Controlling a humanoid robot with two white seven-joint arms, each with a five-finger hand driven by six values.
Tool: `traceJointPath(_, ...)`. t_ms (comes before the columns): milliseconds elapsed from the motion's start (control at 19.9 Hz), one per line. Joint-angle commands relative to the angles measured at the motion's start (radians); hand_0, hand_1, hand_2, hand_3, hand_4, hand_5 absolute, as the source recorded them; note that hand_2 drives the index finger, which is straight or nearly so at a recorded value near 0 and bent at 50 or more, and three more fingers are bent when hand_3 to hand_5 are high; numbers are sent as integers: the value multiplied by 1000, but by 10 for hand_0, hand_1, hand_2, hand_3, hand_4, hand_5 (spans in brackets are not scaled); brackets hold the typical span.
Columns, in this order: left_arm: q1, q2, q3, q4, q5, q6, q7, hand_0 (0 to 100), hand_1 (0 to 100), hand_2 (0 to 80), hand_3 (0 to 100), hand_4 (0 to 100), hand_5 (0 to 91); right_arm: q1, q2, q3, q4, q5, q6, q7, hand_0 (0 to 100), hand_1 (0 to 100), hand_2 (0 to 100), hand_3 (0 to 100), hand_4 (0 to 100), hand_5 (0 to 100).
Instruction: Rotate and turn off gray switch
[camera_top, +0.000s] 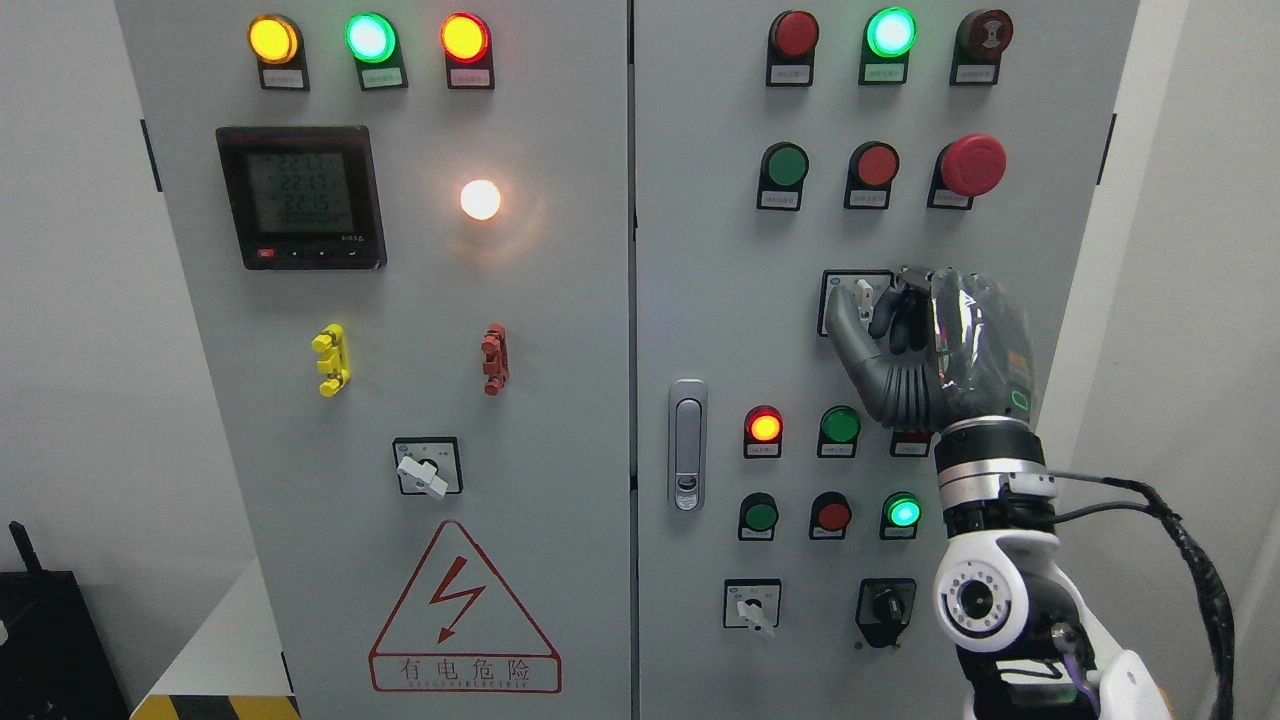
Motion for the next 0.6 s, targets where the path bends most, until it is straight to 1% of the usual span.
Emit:
traceJointPath(0,0,0,32,23,-8,1,0,120,389,0,0,0,0,-2,5,3,5,0,0,-1,501,282,745,956,880,1000)
traceJointPath(552,1,0,31,23,-8,1,0,120,389,0,0,0,0,4,4,2,5,1,-6,-3,505,305,742,961,882,1000)
